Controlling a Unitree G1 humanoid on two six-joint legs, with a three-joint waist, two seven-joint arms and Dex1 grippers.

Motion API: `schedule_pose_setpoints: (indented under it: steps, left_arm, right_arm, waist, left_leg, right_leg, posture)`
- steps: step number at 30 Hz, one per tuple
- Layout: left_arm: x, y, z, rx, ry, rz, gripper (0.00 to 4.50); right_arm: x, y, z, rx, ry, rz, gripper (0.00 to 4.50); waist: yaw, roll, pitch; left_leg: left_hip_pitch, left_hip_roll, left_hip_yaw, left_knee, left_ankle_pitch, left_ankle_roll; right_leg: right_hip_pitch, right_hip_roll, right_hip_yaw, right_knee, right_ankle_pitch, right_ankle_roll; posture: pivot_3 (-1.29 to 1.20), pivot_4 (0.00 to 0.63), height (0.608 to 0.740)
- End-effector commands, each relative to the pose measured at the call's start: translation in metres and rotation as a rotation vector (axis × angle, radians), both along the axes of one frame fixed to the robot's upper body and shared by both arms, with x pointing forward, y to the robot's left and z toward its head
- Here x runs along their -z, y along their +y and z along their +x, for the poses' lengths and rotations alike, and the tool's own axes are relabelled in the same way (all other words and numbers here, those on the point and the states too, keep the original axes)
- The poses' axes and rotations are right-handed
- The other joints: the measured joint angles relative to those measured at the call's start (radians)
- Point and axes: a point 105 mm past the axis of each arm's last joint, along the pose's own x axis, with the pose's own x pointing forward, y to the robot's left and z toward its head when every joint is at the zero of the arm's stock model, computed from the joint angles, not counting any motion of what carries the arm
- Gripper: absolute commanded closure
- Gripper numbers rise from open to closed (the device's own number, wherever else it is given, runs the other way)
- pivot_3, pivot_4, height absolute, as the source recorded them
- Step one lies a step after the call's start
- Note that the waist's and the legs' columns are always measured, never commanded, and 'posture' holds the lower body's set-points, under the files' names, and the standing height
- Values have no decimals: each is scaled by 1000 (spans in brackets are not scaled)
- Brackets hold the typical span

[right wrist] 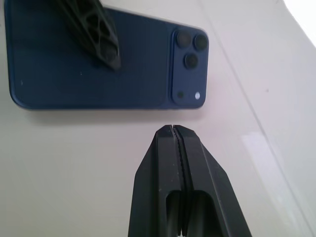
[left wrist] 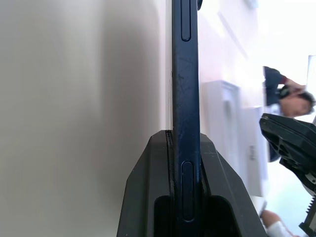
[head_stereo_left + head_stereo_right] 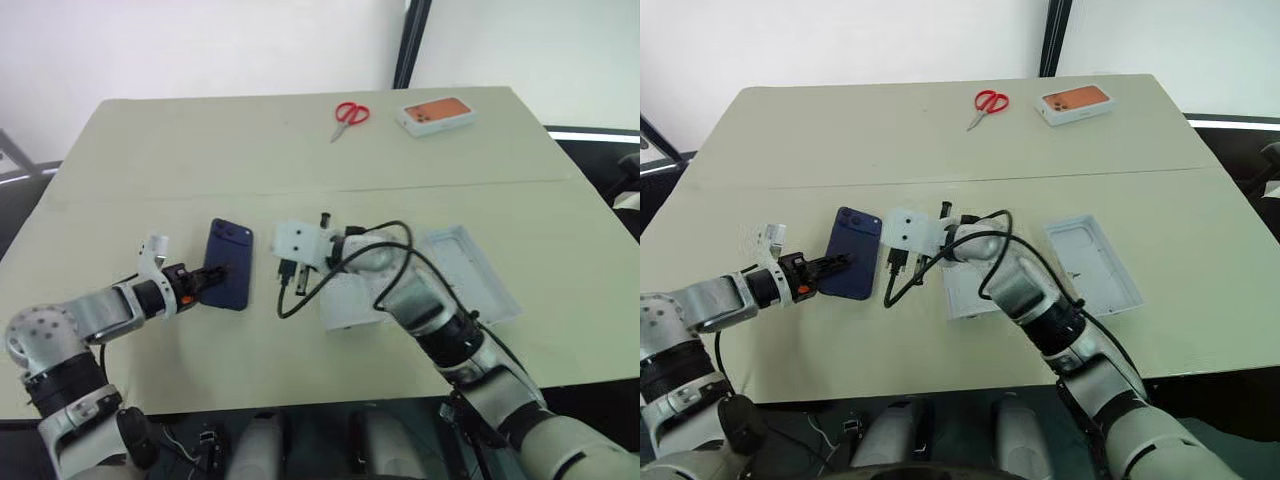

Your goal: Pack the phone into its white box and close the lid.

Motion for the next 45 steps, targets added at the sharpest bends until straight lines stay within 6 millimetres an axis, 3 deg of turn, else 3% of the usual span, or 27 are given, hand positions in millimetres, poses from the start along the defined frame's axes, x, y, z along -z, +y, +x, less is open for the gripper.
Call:
schedule_pose_setpoints:
  steps: [1, 3, 12, 21, 39, 41, 42, 45]
  left_arm:
    - [-37, -34, 2, 36, -191, -115, 4472]
    - [-45, -64, 6, 29, -206, -187, 4472]
    - [-31, -146, -5, 161, 31, -238, 4472]
    - [-14, -162, -11, 220, 147, -149, 4472]
    - [-11, -175, -3, 245, 170, -143, 4472]
    - [-11, -177, -2, 254, 170, -144, 3481]
    - [-11, -178, -2, 260, 171, -143, 3220]
    - [-11, -178, -5, 278, 164, -132, 1639]
  right_arm:
    - [-22, -36, -14, -29, -3, 54, 4500]
    - [-21, -67, -13, 13, 20, 41, 4500]
    - [-2, -140, -7, 178, 74, -77, 4500]
    - [1, -153, -3, 227, 69, -93, 4500]
    - [1, -155, 1, 241, 56, -94, 4500]
    - [1, -155, 1, 242, 56, -95, 4500]
    - [1, -155, 1, 243, 56, -95, 4500]
    - [1, -156, 0, 245, 56, -97, 4500]
  waist:
    - [19, 0, 0]
    - [37, -1, 0]
    - [35, -2, 1]
    - [24, -2, 1]
    - [25, -2, 1]
    - [25, -2, 1]
    - [25, -2, 1]
    - [24, -2, 1]
  left_leg:
    - [0, 0, 0, 0, 0, 0]
    - [0, -1, -1, 2, -4, 6]
    - [1, -1, 2, 2, -4, 8]
    - [1, -1, 2, 3, -2, 4]
    - [1, -1, 2, 3, -2, 4]
    - [1, -1, 2, 3, -2, 4]
    - [1, -1, 2, 3, -2, 4]
    - [1, -1, 2, 3, -2, 4]
  right_leg:
    - [0, 0, 0, -1, 0, 0]
    - [4, -2, -1, -3, 0, 0]
    - [3, -4, 1, -3, 1, 0]
    - [4, 0, 1, -3, 1, -1]
    - [5, 1, 1, -3, 1, -1]
    - [5, 1, 1, -3, 1, -1]
    - [5, 1, 1, -3, 1, -1]
    - [5, 1, 1, -3, 1, -1]
  posture:
    - [0, 150, 740]
    - [0, 150, 740]
    - [0, 150, 740]
    - [0, 150, 740]
    - [0, 150, 740]
    - [0, 150, 740]
    - [0, 150, 740]
    - [0, 150, 740]
